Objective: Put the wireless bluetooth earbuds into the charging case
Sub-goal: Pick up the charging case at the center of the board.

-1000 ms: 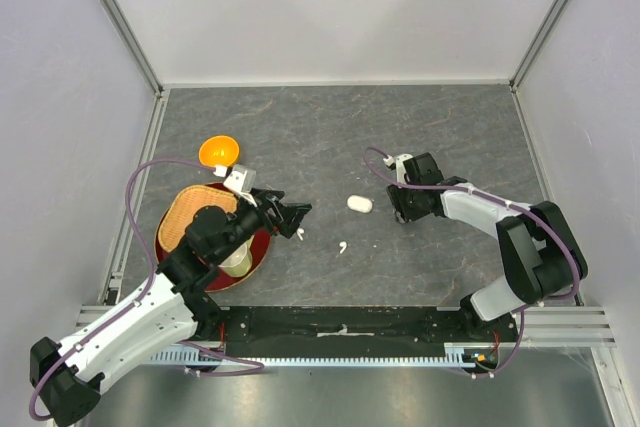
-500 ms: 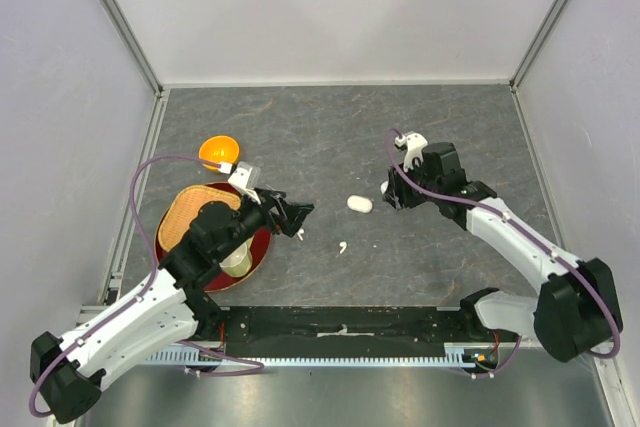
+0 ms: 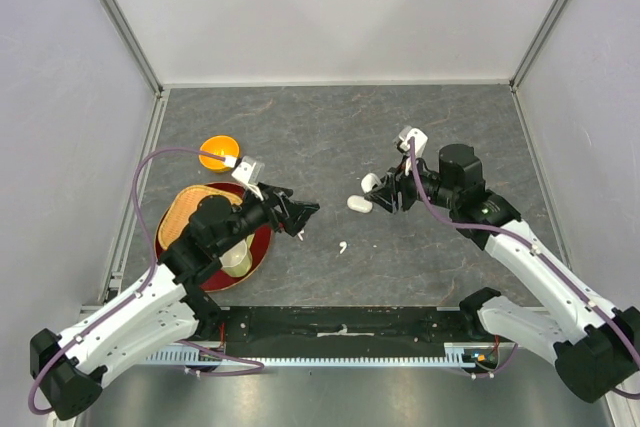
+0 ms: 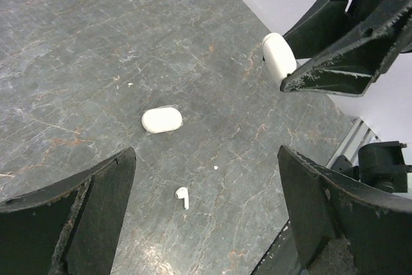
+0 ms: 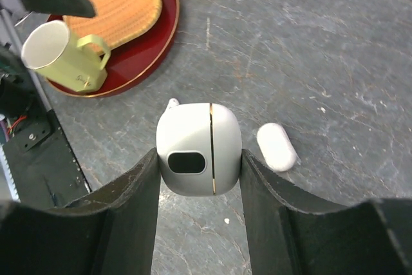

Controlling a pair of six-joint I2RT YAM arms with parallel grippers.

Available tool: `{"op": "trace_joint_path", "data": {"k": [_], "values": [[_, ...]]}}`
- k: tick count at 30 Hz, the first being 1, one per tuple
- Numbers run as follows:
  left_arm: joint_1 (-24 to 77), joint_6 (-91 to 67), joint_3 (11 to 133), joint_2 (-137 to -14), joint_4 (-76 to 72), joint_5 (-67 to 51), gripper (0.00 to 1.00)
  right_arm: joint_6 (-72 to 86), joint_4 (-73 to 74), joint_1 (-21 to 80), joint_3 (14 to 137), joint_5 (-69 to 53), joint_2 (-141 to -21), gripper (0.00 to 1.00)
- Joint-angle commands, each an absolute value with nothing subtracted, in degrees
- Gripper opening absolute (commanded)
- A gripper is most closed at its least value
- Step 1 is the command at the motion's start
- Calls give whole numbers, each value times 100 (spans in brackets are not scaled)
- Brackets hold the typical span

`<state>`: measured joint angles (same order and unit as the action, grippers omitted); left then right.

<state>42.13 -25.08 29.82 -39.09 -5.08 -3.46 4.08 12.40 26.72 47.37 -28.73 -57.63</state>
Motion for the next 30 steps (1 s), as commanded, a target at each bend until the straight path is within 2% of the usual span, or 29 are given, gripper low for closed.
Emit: {"op": "trace_joint_path", "data": {"k": [1,5,16,30], "values": [[4201,-2707,3532,-4192,-317,-903,97,-254,905,2961,4931,-3086,-5450,0],[4201,-2760,3691,-4412,-343,-1239,97,-729,879,3313,4764,-2664,-5204,0],[4192,-2830,3990,-4763,-790,-2064,97,-1634,975,3989,4482,-2452,-4887,0],[4201,-3173,4227,-5634,-887,-2452,97,-1635,888,4693,4561,-1768,-5212,0]]}}
